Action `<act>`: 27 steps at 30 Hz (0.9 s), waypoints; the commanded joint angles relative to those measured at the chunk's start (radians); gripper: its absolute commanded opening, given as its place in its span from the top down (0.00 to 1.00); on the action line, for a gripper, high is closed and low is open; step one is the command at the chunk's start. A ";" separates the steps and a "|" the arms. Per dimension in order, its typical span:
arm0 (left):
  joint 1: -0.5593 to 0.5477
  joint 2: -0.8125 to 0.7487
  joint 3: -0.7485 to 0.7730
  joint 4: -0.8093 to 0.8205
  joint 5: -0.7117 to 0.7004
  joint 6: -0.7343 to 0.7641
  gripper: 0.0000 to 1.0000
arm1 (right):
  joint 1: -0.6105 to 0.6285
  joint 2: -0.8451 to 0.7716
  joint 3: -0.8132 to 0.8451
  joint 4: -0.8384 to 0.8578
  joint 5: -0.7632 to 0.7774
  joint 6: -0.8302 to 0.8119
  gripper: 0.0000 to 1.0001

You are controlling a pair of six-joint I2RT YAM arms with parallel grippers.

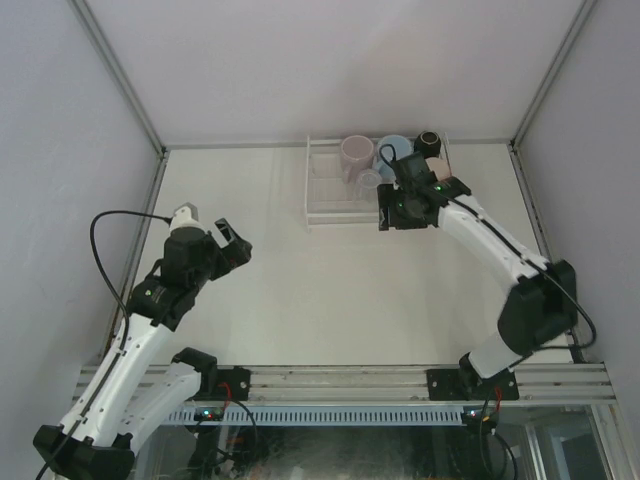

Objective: Load the cups into the dish rack

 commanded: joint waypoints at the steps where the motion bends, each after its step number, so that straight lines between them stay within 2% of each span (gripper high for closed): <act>1: 0.007 -0.029 0.073 -0.026 -0.203 -0.008 0.00 | 0.057 -0.251 -0.076 0.009 0.028 0.016 0.36; 3: 0.007 -0.030 0.082 -0.050 -0.259 -0.013 0.00 | 0.076 -0.335 -0.108 -0.005 0.044 0.026 0.26; 4: 0.007 -0.032 0.083 -0.059 -0.277 -0.001 0.00 | 0.084 -0.377 -0.118 -0.016 0.056 0.035 0.09; 5: 0.007 -0.039 0.071 -0.049 -0.285 0.039 0.00 | 0.093 -0.416 -0.127 -0.028 0.064 0.043 0.01; 8: 0.008 -0.082 0.004 0.014 -0.349 0.162 0.00 | 0.119 -0.527 -0.167 -0.082 0.116 0.098 0.00; 12: 0.008 -0.184 -0.186 0.249 -0.411 0.401 0.00 | 0.129 -0.686 -0.275 -0.135 0.109 0.176 0.00; 16: 0.023 -0.306 -0.375 0.413 -0.457 0.528 0.00 | 0.142 -0.825 -0.336 -0.161 0.079 0.220 0.00; 18: 0.037 -0.337 -0.436 0.429 -0.501 0.522 0.00 | 0.146 -0.884 -0.340 -0.191 0.088 0.229 0.00; 22: 0.054 -0.363 -0.525 0.498 -0.469 0.579 0.00 | 0.146 -0.985 -0.339 -0.238 0.118 0.236 0.00; 27: 0.056 -0.339 -0.640 0.647 -0.490 0.650 0.00 | 0.146 -1.021 -0.343 -0.276 0.168 0.224 0.00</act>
